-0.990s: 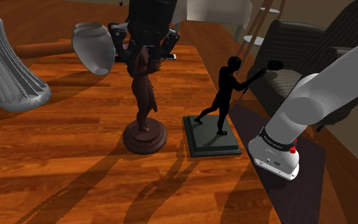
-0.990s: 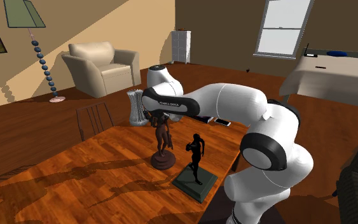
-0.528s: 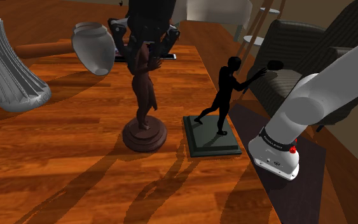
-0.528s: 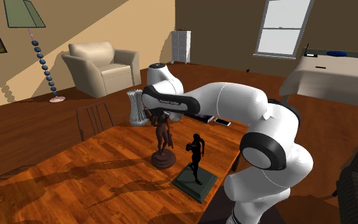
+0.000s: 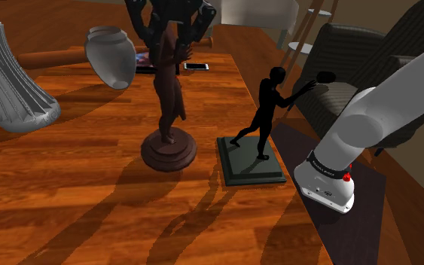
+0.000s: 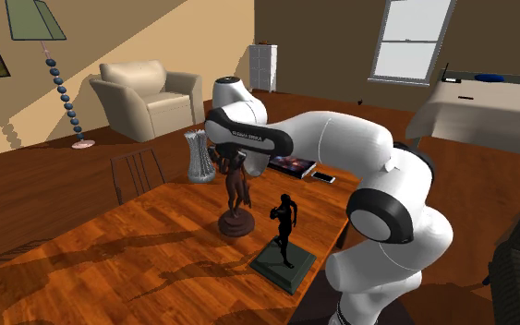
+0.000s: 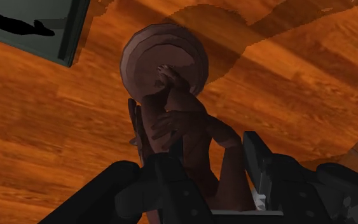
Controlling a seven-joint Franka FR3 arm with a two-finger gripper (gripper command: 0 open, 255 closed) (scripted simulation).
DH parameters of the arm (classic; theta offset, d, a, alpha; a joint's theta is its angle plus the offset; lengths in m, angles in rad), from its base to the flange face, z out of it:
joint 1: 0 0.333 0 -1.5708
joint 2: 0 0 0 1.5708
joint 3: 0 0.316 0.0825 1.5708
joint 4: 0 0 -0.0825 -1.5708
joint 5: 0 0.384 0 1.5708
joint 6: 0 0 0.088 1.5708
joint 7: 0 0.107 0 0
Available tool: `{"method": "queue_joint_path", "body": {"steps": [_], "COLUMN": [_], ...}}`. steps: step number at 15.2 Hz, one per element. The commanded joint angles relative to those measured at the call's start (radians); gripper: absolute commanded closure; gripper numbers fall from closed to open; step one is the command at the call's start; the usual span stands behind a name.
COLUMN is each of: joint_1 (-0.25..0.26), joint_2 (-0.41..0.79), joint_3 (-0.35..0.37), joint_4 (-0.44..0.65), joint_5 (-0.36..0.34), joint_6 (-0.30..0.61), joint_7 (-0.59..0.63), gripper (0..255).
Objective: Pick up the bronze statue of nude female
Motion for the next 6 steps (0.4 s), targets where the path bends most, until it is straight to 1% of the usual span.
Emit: {"method": "queue_joint_path", "body": {"steps": [1,4,6], "joint_1": [-0.005,-0.011,-0.011], "joint_2": [0.010,0.024,0.025], "joint_3": [0.003,0.006,0.006], "joint_4": [0.041,0.092,0.095], "joint_5": [-0.009,-0.019,-0.019], "joint_6": [-0.030,-0.070,-0.072], "joint_7": [0.005,0.010,0.010], "gripper": [255,255,255]}}
